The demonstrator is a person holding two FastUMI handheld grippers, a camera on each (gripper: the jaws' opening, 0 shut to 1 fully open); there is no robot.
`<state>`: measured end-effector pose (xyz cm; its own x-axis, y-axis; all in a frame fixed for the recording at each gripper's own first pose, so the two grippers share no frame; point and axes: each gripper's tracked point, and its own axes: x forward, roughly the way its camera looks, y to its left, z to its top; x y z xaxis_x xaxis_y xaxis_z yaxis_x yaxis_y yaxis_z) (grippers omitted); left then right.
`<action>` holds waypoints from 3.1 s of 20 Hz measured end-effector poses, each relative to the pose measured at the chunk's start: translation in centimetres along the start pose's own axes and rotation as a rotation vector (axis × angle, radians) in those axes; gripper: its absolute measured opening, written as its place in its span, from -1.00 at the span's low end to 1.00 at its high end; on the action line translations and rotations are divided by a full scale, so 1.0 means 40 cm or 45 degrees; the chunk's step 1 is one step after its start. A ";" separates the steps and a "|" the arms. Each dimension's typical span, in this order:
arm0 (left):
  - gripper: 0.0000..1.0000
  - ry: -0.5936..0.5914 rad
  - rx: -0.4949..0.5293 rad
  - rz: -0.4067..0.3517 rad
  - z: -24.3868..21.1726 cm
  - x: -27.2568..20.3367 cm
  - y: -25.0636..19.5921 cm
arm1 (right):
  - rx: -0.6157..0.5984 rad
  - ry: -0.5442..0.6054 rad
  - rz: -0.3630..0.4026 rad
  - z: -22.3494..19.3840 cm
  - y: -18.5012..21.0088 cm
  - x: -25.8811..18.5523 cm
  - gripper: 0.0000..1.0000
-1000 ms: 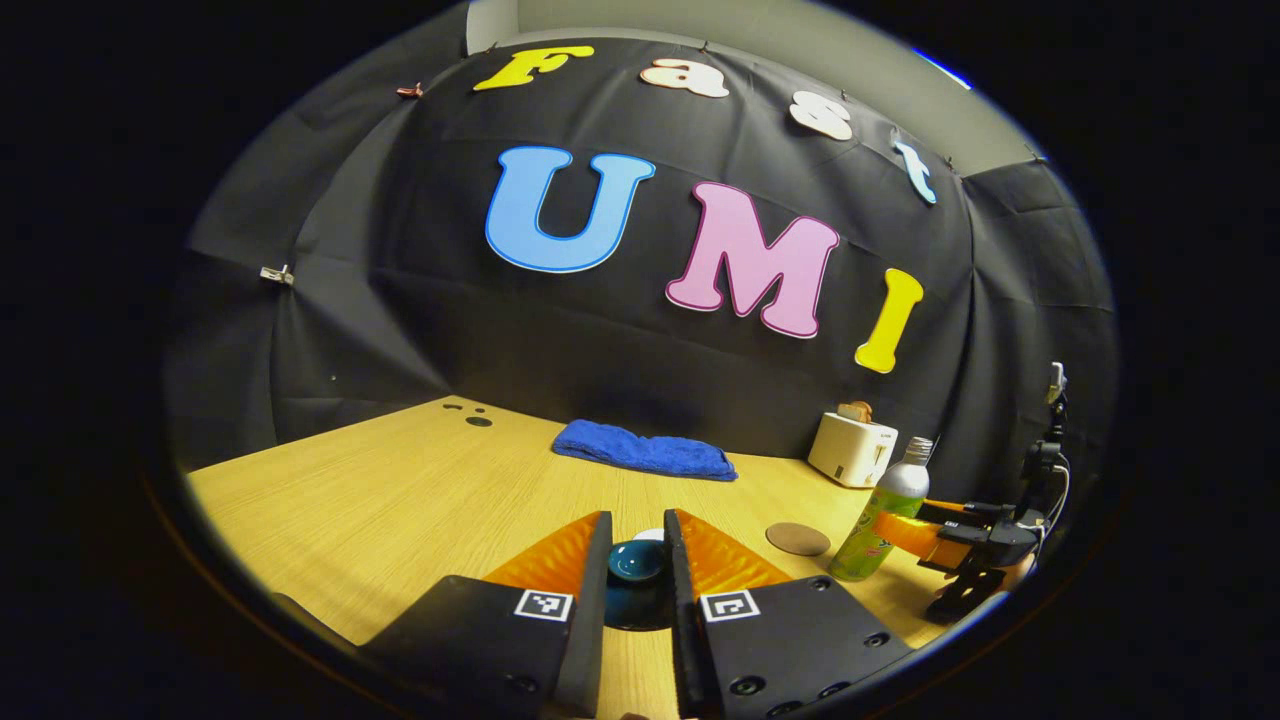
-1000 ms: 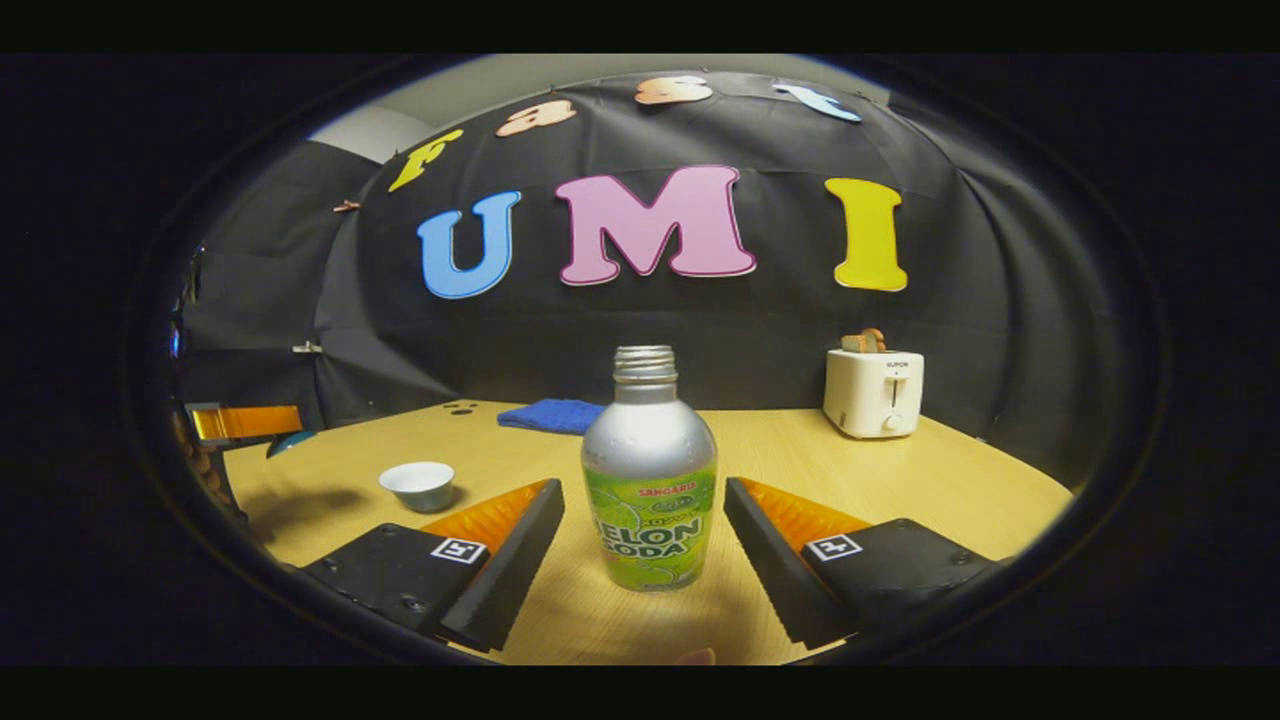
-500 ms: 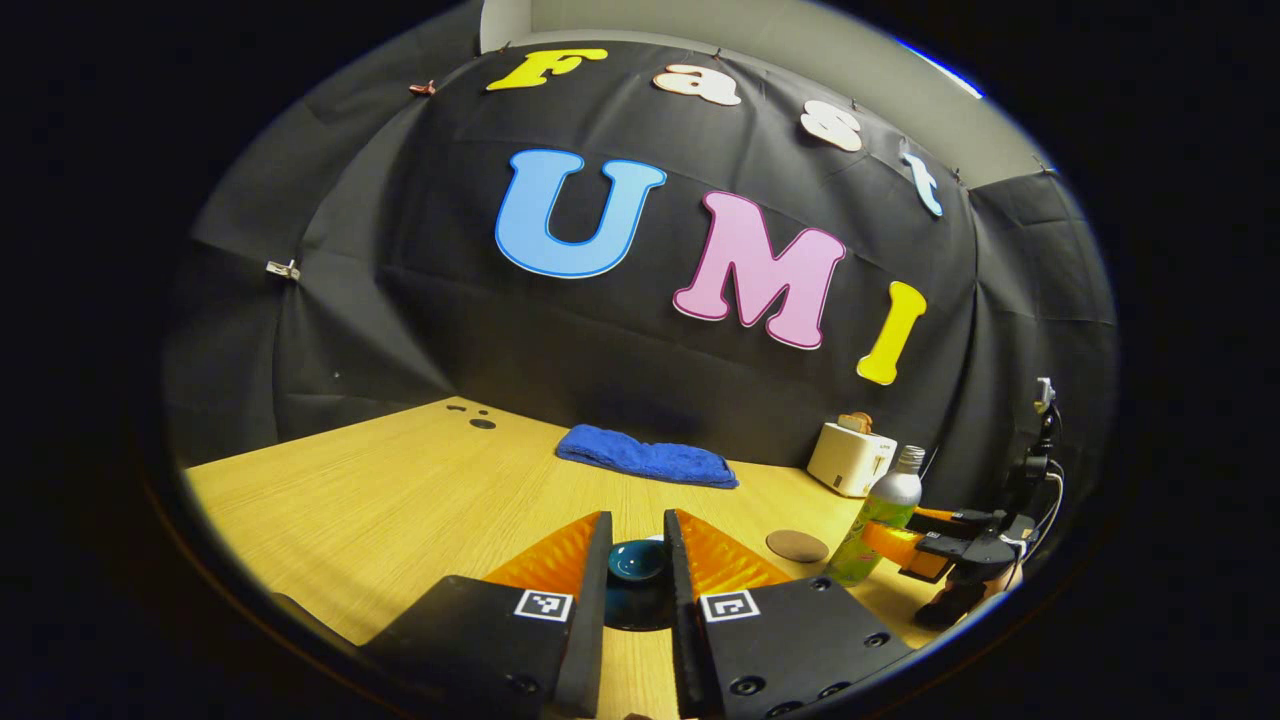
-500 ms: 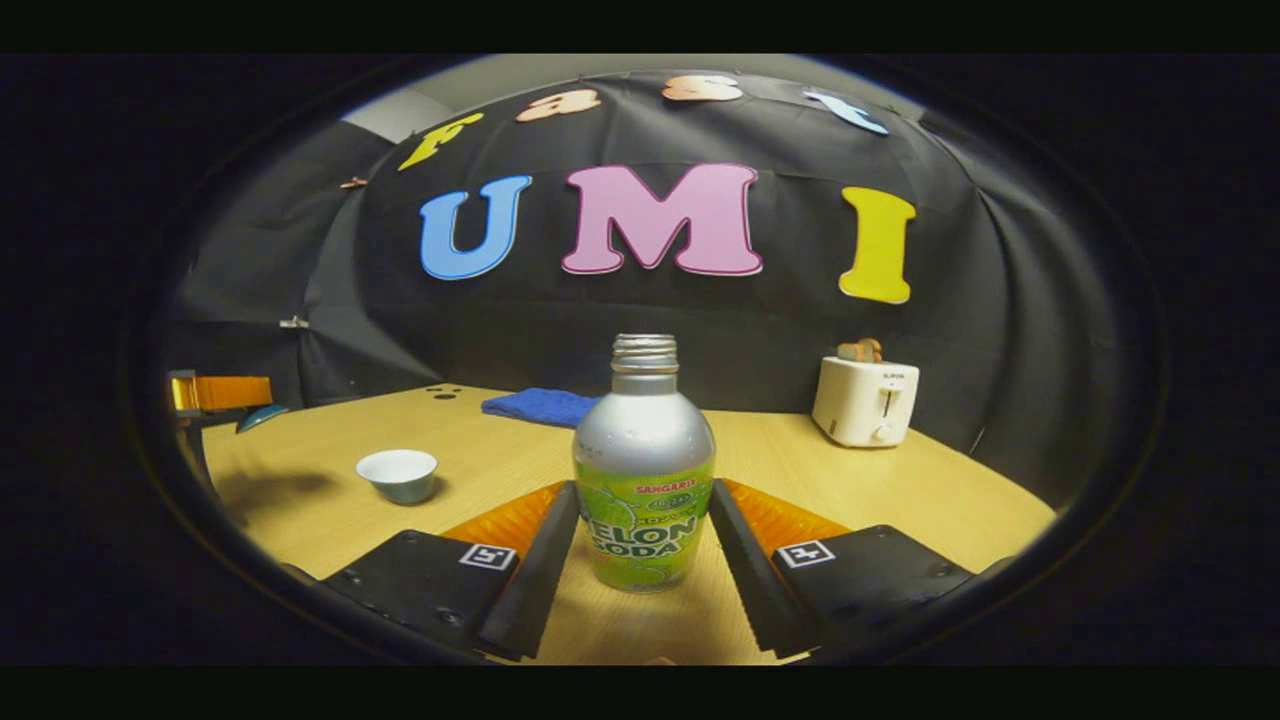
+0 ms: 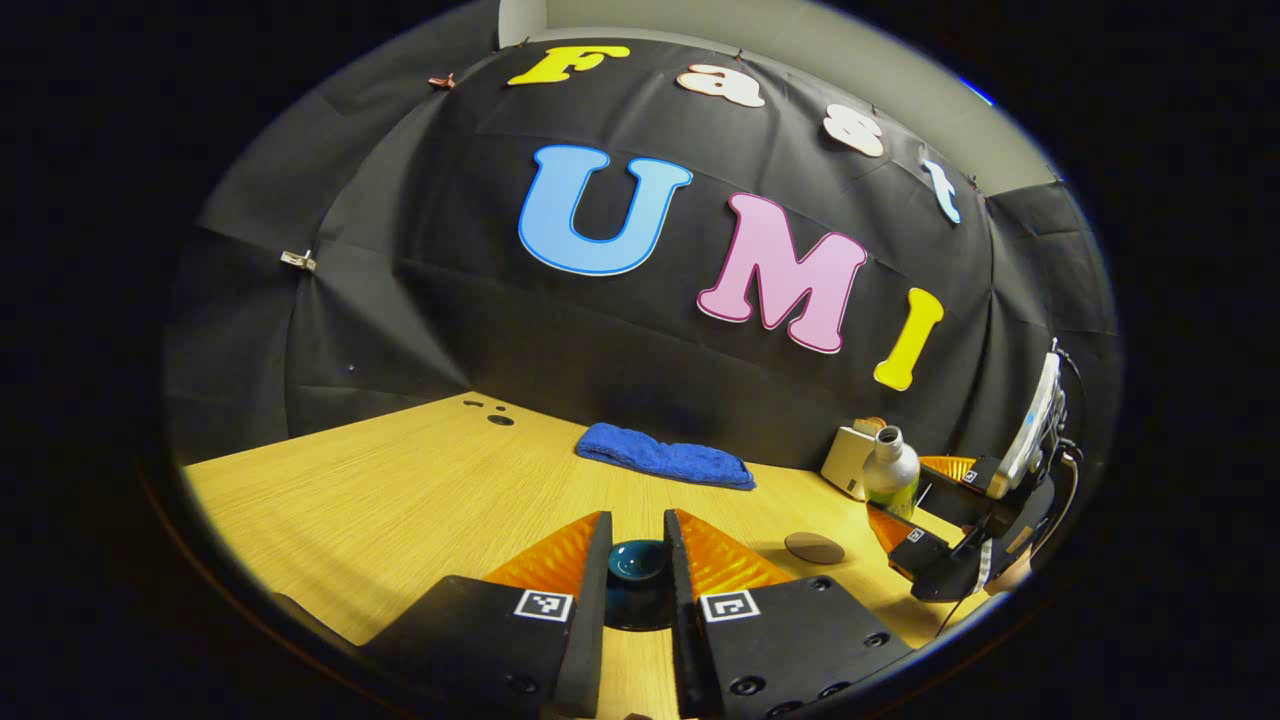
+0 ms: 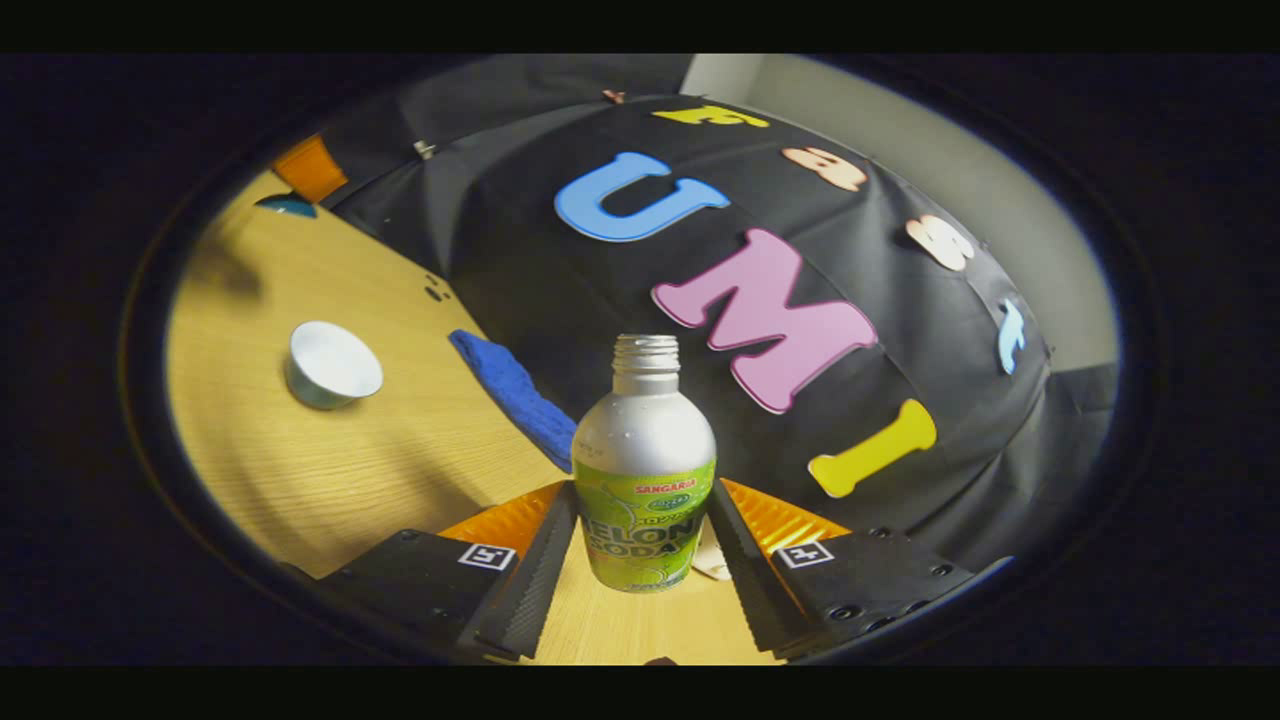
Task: Open the teacup lid with one hand, grasp the water bottle and pour water into the teacup with the other hand; after pouring, place the water bottle on the coaster and then close the teacup lid.
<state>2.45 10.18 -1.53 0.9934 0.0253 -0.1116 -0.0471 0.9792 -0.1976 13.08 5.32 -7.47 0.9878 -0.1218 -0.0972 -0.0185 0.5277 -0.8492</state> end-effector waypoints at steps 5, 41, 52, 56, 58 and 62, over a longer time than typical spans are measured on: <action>-0.30 0.004 -0.021 0.011 0.000 0.002 0.024 | -0.359 -0.051 0.026 0.026 0.052 0.023 0.58; -0.30 0.029 -0.033 0.005 -0.006 0.000 0.025 | -1.131 -0.165 0.122 0.067 0.157 0.062 0.55; -0.30 0.032 -0.033 0.012 -0.004 0.000 0.028 | -1.261 -0.180 0.093 0.074 0.144 0.075 0.55; -0.35 0.037 -0.034 0.012 -0.009 0.002 0.030 | -1.316 -0.209 0.063 0.083 0.139 0.072 0.49; -0.30 0.038 -0.035 0.011 -0.010 0.001 0.030 | -1.338 -0.227 0.052 0.093 0.135 0.070 0.49; -0.30 0.037 -0.040 0.007 -0.006 0.000 0.027 | -1.364 -0.244 0.043 0.100 0.133 0.069 0.49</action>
<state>2.37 11.21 -1.98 0.9897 0.0243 -0.1408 -0.0562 0.9723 -0.2270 16.32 11.15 -10.17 0.9903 0.0608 -0.1252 -0.0797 -0.4898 -0.8682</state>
